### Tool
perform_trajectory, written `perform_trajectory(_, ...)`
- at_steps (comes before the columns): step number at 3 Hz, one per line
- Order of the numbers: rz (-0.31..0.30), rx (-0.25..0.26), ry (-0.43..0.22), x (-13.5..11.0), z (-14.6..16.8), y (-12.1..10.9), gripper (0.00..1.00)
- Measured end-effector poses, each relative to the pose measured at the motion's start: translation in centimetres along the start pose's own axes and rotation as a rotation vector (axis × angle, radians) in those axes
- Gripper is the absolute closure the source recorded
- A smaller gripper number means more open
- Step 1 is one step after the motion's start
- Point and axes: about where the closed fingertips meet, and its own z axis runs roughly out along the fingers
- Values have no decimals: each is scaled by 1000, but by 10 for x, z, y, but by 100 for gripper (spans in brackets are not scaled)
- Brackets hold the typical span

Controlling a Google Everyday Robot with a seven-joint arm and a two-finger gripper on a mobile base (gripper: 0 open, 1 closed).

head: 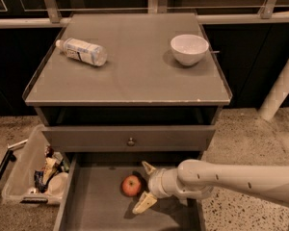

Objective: Pick apple from middle drawer and place on counter

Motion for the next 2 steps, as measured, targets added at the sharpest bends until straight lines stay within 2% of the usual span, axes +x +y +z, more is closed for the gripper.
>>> perform_trajectory(2, -3, 0, -37, 1, 32, -9, 0)
